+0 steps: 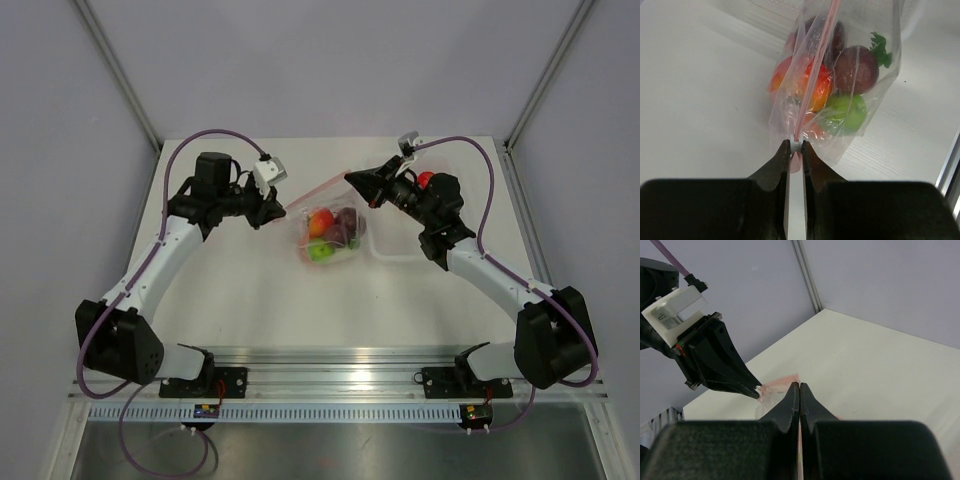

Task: Place the food in the zip-top bag and seal the zipper
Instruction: Zip the zipper food storage bag at the center of the board.

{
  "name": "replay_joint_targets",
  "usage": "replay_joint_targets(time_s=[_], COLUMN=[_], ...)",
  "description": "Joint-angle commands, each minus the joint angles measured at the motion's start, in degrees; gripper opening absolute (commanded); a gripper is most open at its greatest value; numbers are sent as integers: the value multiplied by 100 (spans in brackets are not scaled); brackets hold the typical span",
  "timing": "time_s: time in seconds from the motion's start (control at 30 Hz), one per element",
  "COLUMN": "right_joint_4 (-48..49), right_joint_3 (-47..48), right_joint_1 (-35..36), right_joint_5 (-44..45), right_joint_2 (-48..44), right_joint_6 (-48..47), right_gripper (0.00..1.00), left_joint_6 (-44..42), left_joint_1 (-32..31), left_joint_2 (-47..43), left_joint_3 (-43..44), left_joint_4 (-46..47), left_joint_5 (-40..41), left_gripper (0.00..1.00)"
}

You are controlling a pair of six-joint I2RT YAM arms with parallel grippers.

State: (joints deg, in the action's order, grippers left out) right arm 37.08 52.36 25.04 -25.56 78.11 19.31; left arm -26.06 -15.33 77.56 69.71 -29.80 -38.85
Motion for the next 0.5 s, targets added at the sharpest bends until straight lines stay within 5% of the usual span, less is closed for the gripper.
replay_joint_targets(time_s=[0.0, 0.47], right_joint_4=[871, 722], right_joint_3=[143, 213], right_joint_1=[-131, -122], right_joint_5=[588, 306], right_joint_2=[-164, -85], right_joint_6=[-50, 2], right_gripper=[0, 0], left_joint_6=[171, 470], left_joint_1=[189, 373], left_joint_2=[251, -38], left_joint_3=[-116, -151], left_joint_4=[-369, -35], left_joint_5=[255, 405], left_gripper=[0, 0])
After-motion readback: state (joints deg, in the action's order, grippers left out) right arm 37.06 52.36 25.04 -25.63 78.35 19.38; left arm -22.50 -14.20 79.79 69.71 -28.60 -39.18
